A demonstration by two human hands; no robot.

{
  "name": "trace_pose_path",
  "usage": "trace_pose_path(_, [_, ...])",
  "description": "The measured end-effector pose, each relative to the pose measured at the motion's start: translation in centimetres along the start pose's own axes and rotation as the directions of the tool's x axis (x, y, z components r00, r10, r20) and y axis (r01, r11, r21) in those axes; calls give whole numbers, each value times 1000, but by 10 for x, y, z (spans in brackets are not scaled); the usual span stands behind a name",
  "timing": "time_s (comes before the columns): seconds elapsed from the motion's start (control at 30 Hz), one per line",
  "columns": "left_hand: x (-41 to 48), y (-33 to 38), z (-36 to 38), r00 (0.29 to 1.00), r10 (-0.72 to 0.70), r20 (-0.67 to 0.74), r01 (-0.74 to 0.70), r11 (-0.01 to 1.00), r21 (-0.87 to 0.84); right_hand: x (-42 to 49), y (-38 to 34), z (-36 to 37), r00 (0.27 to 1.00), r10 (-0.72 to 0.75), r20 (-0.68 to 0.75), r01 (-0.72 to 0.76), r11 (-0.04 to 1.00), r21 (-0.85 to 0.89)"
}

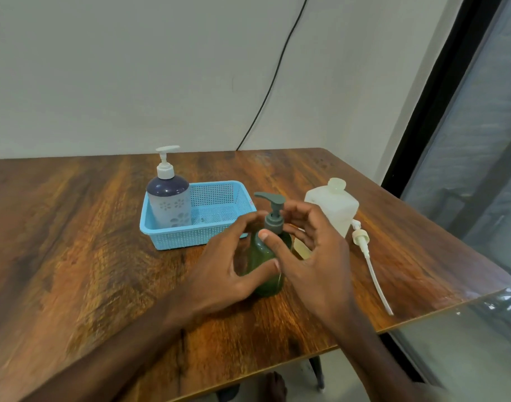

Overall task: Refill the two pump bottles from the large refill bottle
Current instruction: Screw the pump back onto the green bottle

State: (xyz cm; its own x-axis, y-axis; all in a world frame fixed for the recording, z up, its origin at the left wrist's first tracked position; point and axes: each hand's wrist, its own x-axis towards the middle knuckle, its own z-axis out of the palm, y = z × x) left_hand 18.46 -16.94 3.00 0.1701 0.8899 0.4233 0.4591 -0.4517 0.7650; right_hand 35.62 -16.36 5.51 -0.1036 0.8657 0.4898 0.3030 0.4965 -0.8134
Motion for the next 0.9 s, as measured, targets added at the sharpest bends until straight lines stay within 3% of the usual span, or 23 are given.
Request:
trace_pose_path(0.17, [0, 9, -14, 996, 30, -79, -45, 980, -195, -14, 12, 7, 999, 46, 24, -47, 999, 24])
trace_pose_path(0.37, [26, 15, -5, 983, 38, -182, -40, 999, -6, -13, 24, 6, 992, 90, 92, -93, 995, 37])
trace_pose_path(0.5, [38, 16, -6, 989, 36, -143, -31, 999, 40, -11, 30, 5, 992, 67, 108, -74, 995, 62])
trace_pose_path(0.7, [47, 14, -18, 997, 68, 41, -62, 987, -149, -9, 34, 2, 988, 63, 143, -86, 984, 157])
trace_pose_path(0.9, [42, 4, -9, 992, 104, 76, -78, 957, -280, -16, 36, 15, 996, 50, 72, -69, 955, 287])
